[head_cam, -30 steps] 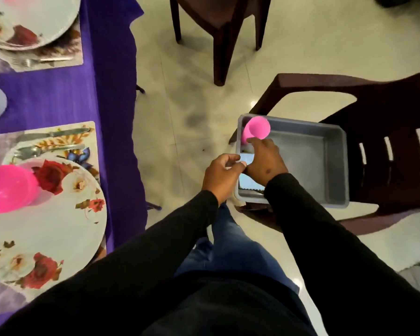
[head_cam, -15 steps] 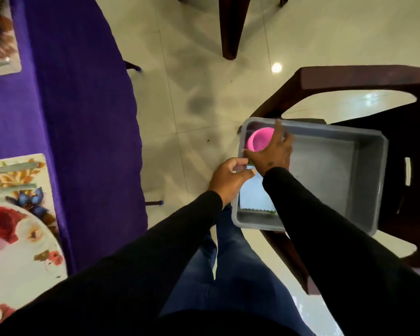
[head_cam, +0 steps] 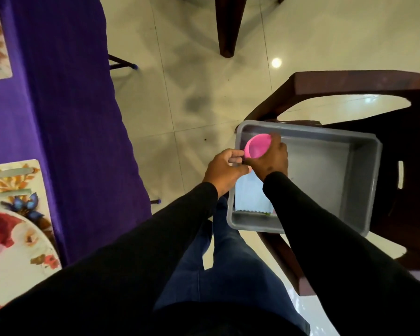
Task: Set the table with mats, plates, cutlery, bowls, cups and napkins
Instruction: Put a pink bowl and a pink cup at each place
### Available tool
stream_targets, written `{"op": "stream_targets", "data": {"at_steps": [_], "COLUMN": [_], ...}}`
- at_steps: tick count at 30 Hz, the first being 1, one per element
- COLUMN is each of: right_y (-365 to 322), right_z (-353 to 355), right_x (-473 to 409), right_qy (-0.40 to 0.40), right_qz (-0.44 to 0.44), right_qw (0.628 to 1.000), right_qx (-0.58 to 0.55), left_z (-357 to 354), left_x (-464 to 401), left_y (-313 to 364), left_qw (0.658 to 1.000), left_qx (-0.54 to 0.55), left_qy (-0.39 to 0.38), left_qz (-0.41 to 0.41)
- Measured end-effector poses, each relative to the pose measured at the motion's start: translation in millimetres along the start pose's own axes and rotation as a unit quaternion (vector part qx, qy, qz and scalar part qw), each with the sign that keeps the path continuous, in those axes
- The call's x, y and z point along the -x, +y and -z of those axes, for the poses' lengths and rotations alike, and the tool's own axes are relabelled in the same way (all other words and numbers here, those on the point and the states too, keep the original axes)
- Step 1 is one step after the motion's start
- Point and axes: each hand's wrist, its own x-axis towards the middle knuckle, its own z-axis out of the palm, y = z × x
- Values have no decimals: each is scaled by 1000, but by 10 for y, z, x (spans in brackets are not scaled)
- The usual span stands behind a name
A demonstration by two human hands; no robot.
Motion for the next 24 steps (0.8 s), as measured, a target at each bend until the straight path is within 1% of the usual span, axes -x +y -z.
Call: {"op": "stream_targets", "data": {"at_steps": [4,8,15,21,24], "right_y": [-150,-403,-1178,-1961,-2333], "right_z": [231,542,758,484,216], "right_x": [139,347,980,1778,2201], "right_qy": [-25,-42,-96,-169,-199], "right_qz": [31,87,183,282,338], "right_qw": [999,995,977,942,917], "right_qx": [5,36,62,70,78], "left_z": [117,353,795,1439,1839], "left_x": [71,207,735,1363,1727], "left_y": [9,10,96,-31,-207], "left_qw": [995,990,971,941,916], "left_qx": [-76,-95,-67,8,40], "left_qy": [20,30,74,194,279], "left_qz": [-60,-104,-219,-277,-286]}}
